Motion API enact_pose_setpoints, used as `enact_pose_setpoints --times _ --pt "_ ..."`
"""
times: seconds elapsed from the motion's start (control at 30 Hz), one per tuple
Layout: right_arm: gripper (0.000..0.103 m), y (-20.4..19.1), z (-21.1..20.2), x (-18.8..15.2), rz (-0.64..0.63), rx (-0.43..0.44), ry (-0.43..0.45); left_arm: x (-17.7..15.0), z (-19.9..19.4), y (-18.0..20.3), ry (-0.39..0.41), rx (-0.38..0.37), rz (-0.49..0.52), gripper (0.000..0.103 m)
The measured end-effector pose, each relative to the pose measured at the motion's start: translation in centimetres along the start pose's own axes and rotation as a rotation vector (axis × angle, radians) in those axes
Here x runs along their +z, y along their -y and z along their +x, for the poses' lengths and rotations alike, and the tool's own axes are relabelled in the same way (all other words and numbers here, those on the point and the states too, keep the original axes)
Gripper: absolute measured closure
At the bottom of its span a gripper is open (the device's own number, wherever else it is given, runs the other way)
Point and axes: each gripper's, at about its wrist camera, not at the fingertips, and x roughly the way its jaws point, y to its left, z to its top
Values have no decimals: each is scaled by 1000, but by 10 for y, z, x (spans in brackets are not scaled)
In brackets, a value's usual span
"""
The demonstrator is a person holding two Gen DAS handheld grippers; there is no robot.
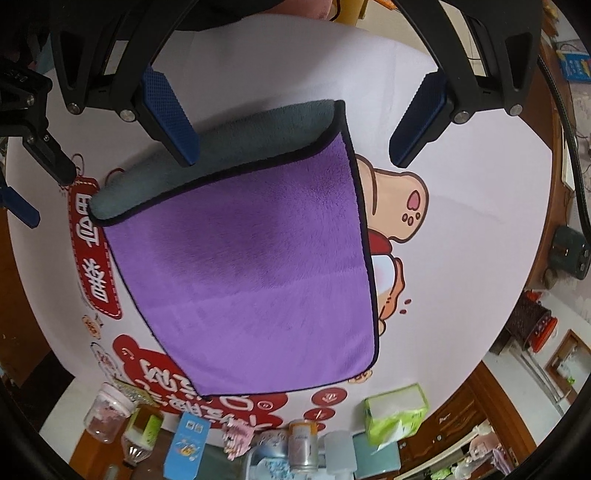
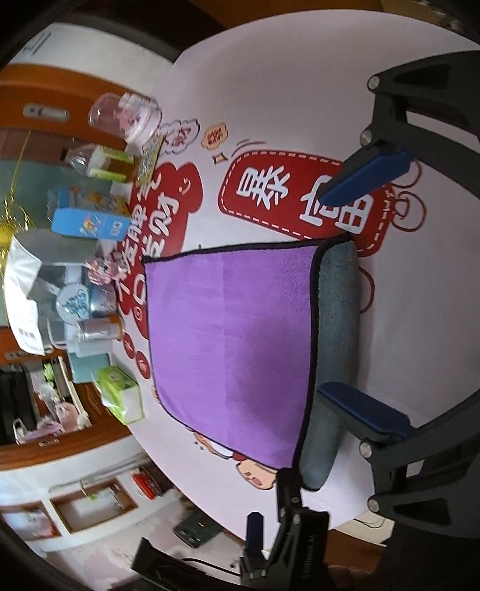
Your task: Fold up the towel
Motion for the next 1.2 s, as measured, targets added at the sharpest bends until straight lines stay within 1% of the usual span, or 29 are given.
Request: enact_pose_setpoints --times 0.23,0.37,0.5,0.57,0.67,0.77,0.9,0.97,1.03,1.07,1.13,1.2 --pt "14 11 37 -4 -51 46 -41 5 29 -5 -34 6 -16 1" --pt "15 14 51 -8 -69 58 -66 6 45 -8 -58 19 -26 1" --pt "20 18 63 -12 -79 71 -95 6 58 -7 -79 8 -28 1" --pt "21 18 68 -14 -87 72 -102 6 64 -6 -83 6 -21 2" --pt "25 19 73 -16 -98 68 -112 4 71 -4 -99 17 -15 5" --pt "29 19 75 -17 -102 70 -115 3 76 -1 -111 1 -19 8" --pt "39 18 75 -18 -107 77 -118 2 79 2 -121 -16 -21 14" --pt "40 16 75 -19 -119 73 -120 3 79 4 -123 -25 -19 17" --pt "43 15 74 -19 -125 69 -118 5 78 6 -122 -30 -14 24" --pt "43 15 74 -19 -125 69 -118 5 78 7 -121 -34 -10 26" --pt "48 15 73 -19 -124 68 -118 7 78 11 -125 -42 -4 34" --pt "52 16 72 -20 -124 64 -117 6 78 16 -130 -49 -3 37"
